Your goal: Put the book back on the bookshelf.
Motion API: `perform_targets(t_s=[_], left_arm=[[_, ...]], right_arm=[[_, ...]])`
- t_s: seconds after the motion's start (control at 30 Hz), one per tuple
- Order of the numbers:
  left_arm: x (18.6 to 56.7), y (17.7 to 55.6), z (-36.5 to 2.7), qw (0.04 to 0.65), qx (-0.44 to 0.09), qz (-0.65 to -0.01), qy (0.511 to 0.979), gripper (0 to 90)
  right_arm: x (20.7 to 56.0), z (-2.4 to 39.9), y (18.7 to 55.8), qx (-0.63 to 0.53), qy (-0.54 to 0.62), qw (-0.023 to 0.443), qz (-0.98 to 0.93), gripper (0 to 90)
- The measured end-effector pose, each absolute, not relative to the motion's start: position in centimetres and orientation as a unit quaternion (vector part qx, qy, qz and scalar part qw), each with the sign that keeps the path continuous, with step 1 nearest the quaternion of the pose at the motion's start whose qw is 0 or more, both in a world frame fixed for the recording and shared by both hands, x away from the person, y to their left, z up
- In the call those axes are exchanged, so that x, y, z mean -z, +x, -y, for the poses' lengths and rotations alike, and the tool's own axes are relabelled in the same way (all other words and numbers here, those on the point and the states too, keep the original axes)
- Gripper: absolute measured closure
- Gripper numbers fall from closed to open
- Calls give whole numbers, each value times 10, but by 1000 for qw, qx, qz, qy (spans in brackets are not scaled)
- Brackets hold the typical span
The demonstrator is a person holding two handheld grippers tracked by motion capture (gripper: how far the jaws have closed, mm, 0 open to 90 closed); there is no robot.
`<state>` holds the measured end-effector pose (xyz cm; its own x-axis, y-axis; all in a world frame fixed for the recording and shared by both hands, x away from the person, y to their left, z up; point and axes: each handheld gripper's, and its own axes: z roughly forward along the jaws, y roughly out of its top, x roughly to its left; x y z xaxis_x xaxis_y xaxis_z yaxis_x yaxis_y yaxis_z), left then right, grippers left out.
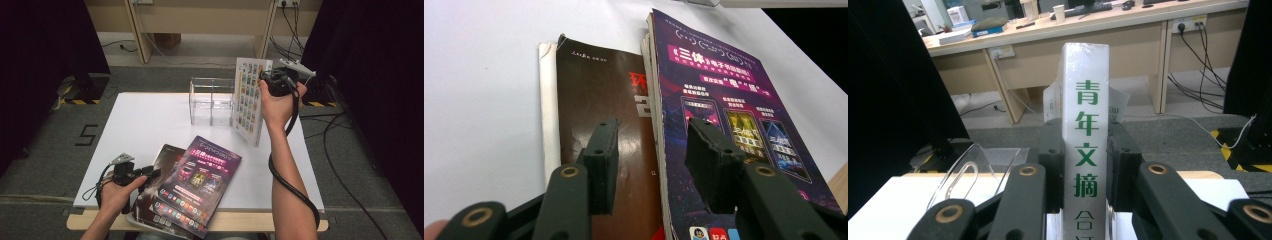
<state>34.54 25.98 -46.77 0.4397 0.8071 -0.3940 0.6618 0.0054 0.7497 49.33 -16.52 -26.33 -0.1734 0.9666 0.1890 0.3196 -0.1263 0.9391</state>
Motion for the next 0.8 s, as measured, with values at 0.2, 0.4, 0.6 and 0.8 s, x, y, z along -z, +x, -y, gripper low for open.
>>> perform_targets(t_s=[0.2, 0.4, 0.6, 0.8], left_arm=[[468, 346, -261, 478, -77, -524, 701, 556], [469, 346, -262, 478, -76, -525, 700, 556], [468, 346, -263, 480, -76, -525, 699, 554], [469, 346, -264, 479, -76, -522, 701, 553]], right_arm=[[265, 159, 508, -504, 558, 329, -572, 742], [261, 150, 523, -510, 553, 340, -564, 742], [259, 148, 534, -515, 552, 347, -556, 742], [281, 146, 542, -521, 547, 360, -547, 741]])
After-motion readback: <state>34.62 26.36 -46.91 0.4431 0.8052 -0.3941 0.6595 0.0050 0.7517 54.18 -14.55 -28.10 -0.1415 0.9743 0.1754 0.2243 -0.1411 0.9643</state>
